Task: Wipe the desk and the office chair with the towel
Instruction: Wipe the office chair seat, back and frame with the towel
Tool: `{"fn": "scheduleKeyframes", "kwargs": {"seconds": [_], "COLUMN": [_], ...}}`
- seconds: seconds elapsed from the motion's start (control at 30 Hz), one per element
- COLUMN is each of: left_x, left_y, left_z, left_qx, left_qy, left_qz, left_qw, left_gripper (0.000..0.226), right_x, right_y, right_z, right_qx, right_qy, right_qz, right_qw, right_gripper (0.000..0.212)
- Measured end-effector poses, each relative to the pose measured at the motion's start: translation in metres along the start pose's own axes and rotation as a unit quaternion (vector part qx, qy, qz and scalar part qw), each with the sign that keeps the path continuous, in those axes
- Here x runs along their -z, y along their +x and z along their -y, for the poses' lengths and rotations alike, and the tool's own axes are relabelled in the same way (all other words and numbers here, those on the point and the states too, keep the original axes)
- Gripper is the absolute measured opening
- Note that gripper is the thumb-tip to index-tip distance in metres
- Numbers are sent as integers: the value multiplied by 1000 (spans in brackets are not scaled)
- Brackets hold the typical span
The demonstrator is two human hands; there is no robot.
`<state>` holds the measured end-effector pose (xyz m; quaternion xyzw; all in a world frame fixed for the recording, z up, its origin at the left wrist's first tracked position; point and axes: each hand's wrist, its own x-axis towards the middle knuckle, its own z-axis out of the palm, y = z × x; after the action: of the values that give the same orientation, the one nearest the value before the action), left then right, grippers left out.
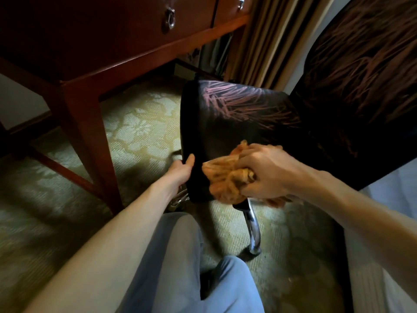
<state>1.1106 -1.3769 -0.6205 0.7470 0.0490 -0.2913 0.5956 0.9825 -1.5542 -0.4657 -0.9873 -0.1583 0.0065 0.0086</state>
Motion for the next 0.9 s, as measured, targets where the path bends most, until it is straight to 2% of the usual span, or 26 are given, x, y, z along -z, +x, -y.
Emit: {"fn": "scheduleKeyframes", "kwargs": {"seconds": [0.07,0.17,0.2,0.27,0.33,0.37,0.43,0.5,0.57,0.6,0.63,0.67,0.73,0.77,0.8,0.87,0.9], "left_x": [0,0,-1,-2,-4,-3,1,0,4,4,6,8,14,16,17,20,20], "left_y": [-1,-4,-5,-6,-5,-5,-5,-4,-3,-4,-3,-3,-1,-1,-1,-2,-4], "left_z": [-2,-7,-10,-14,-16,-16,-16,-18,-19,-20,-22,-23,-27,-28,-29,-29,-28], "left_qx": [-7,-67,-93,-139,-158,-159,-162,-171,-172,-173,-173,-173,-165,-163,-165,-168,-169], "left_qy": [2,57,87,129,133,125,117,126,136,134,140,161,225,242,250,250,248], "left_qz": [-2,-72,-97,-113,-96,-91,-92,-91,-99,-94,-82,-74,-85,-91,-91,-84,-80], "left_qw": [1000,993,987,975,974,975,976,973,971,971,972,969,956,952,950,950,950], "left_gripper": [61,56,54,51,48,47,45,42,38,38,39,41,45,46,47,48,49], "right_x": [7,4,-5,-31,-65,-75,-83,-82,-77,-72,-68,-64,-51,-43,-34,-21,-18], "right_y": [-7,-7,-2,9,18,22,35,43,50,49,46,42,31,22,13,-3,-10], "right_z": [-22,-49,-52,-44,-23,-10,13,29,44,49,49,45,24,9,-8,-41,-54], "right_qx": [-61,-174,-208,-301,-399,-426,-441,-415,-331,-295,-278,-293,-368,-398,-421,-437,-446], "right_qy": [-8,71,120,184,145,125,145,158,203,253,307,359,409,384,329,205,175], "right_qz": [-60,-159,-172,-166,-144,-160,-217,-257,-284,-305,-331,-358,-421,-458,-489,-501,-473], "right_qw": [996,969,955,921,894,881,859,858,877,869,848,811,721,696,689,719,740], "right_gripper": [61,77,78,66,61,62,58,50,39,31,25,24,44,57,65,67,65]}}
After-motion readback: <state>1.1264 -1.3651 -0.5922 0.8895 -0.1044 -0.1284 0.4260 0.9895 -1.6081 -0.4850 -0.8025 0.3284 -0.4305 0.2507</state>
